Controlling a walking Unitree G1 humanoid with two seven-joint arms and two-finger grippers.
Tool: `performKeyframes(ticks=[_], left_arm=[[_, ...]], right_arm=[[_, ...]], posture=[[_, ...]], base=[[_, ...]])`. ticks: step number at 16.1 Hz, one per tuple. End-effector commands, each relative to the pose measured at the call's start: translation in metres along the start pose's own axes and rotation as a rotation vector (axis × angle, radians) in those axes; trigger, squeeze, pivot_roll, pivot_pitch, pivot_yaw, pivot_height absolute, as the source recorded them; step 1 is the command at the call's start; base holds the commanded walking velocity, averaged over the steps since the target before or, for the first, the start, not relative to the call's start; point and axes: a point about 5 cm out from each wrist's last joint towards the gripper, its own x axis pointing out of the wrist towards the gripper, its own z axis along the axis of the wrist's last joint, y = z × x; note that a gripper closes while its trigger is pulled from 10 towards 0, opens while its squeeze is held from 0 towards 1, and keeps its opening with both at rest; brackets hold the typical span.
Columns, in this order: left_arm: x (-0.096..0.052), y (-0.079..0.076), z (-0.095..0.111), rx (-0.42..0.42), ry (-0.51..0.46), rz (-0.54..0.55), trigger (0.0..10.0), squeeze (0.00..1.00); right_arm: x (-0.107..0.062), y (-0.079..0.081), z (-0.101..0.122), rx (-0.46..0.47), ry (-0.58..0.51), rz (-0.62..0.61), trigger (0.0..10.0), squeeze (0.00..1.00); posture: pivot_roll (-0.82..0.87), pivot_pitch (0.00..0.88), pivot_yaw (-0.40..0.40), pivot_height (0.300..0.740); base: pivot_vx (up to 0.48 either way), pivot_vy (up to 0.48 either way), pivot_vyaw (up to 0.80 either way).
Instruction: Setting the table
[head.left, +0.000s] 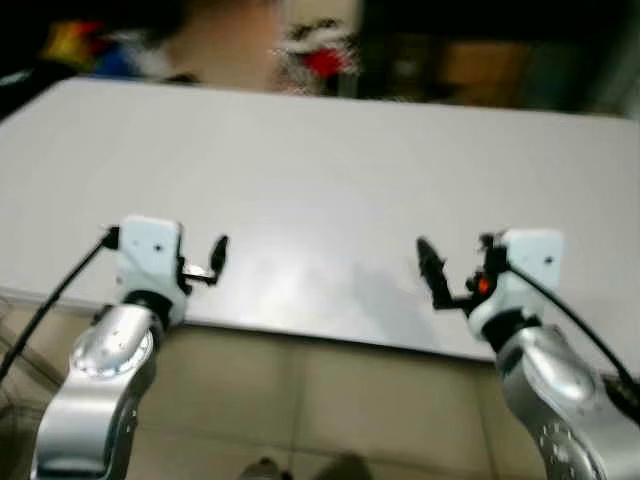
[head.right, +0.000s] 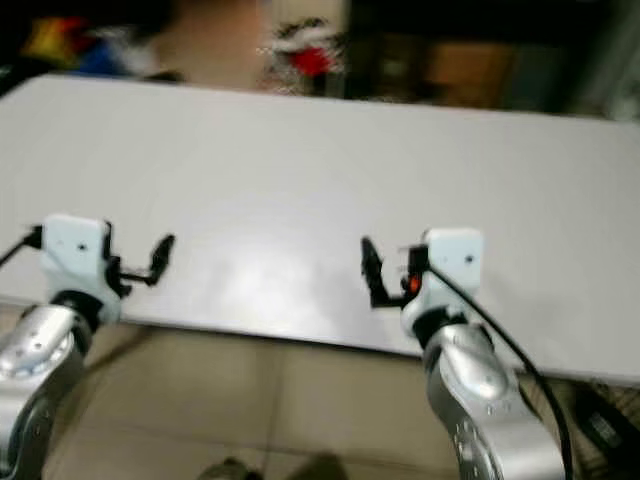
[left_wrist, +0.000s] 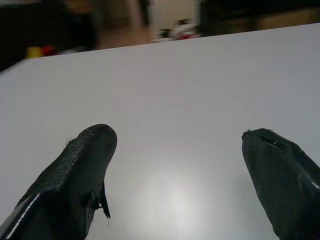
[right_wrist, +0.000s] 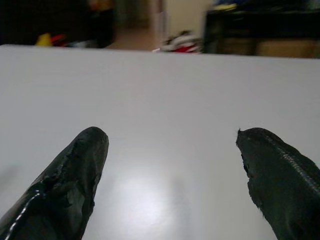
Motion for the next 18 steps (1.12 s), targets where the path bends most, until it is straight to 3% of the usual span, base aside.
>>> performKeyframes(ticks=[1,2,3,4,5,9,12,15,18], left_arm=[[-0.003,0.000,0.006,0.025,-0.032,-0.004,10.0,1.00],[-0.004,-0.003,0.006,0.045,-0.035,-0.008,10.0,1.00],[-0.006,-0.010,0.005,0.037,-0.026,-0.029,10.0,0.85],[-0.006,-0.014,0.004,0.023,-0.018,-0.055,10.0,0.21],[-0.004,-0.014,0.003,0.036,-0.021,-0.064,10.0,0.00],[0.003,-0.011,0.001,0.035,-0.031,-0.033,10.0,0.00],[0.005,-0.016,0.005,0.040,-0.057,-0.034,10.0,0.00],[0.005,-0.016,0.004,-0.021,-0.039,-0.019,10.0,0.00],[0.010,-0.020,0.003,-0.008,-0.037,-0.012,10.0,0.00]], right_arm=[[-0.003,0.003,0.000,-0.001,-0.005,0.025,10.0,1.00],[-0.005,0.002,0.000,-0.005,-0.006,0.030,10.0,1.00],[-0.009,0.001,0.000,-0.012,-0.007,0.032,10.0,1.00],[-0.012,0.002,-0.001,-0.012,-0.006,0.029,10.0,1.00],[-0.012,0.003,-0.001,-0.012,-0.005,0.026,10.0,1.00],[-0.012,0.008,-0.005,-0.032,-0.005,0.018,10.0,1.00],[-0.006,0.000,0.002,-0.014,-0.046,-0.001,10.0,1.00],[-0.001,0.000,0.001,-0.077,-0.056,-0.003,10.0,1.00],[0.005,-0.010,0.001,-0.130,-0.047,-0.046,10.0,1.00]], posture=[[0.10,0.000,0.027,0.740],[0.09,0.000,0.043,0.740],[0.08,0.000,0.063,0.740],[0.07,0.000,0.075,0.740],[0.06,0.000,0.084,0.740],[0.05,0.000,0.102,0.740],[0.07,0.000,0.087,0.740],[0.06,0.000,0.073,0.740],[0.06,0.000,0.078,0.740]], base=[[0.000,0.000,0.80],[0.000,0.000,0.80],[0.000,0.000,0.80],[0.000,0.000,0.80],[0.000,0.000,0.80],[0.000,0.000,0.80],[0.000,0.000,0.80],[0.000,0.000,0.80],[0.000,0.169,0.80]])
